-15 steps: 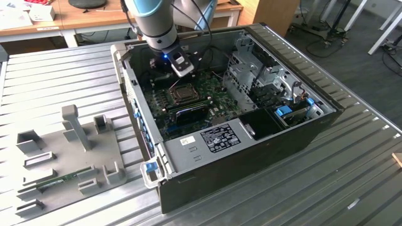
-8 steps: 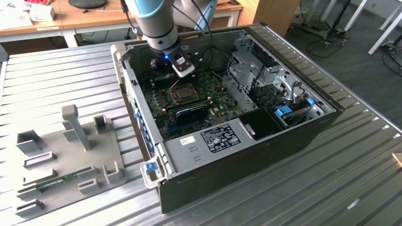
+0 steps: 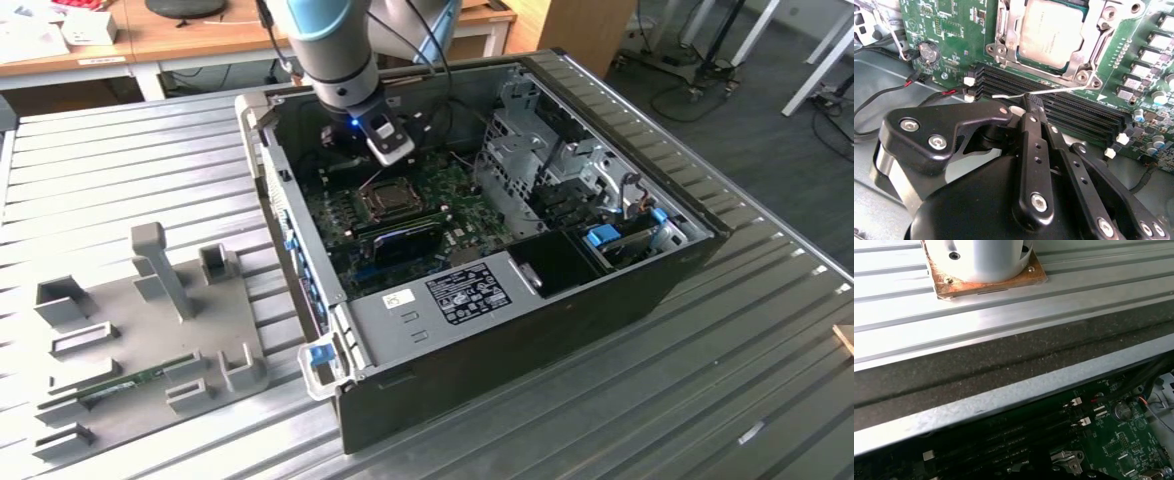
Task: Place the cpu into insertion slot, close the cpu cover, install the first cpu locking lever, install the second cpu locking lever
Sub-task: 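Install the first cpu locking lever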
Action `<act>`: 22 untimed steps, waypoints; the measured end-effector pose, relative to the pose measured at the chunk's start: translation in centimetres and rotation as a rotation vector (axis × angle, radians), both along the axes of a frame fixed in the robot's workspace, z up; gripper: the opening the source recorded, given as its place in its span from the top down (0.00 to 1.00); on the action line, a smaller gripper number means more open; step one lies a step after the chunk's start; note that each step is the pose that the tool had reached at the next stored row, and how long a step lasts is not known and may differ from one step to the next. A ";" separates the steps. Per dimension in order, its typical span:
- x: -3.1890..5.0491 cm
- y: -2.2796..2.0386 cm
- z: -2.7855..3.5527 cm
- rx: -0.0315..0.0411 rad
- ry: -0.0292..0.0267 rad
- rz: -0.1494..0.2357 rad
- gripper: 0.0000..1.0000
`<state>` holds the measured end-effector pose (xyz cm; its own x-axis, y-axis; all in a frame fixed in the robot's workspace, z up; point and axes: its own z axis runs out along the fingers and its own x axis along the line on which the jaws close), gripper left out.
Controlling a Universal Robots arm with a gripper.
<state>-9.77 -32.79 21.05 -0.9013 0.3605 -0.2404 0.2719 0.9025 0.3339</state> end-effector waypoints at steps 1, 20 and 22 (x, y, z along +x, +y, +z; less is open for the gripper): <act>0.04 0.00 -0.04 -0.0001 0.0001 0.000 0.89; 0.78 0.00 -1.38 -0.0005 -0.0006 0.000 0.89; 0.84 0.00 -1.45 -0.0015 -0.0006 0.000 0.89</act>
<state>-8.93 -32.79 19.60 -0.9011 0.3601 -0.2414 0.2717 0.9030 0.3328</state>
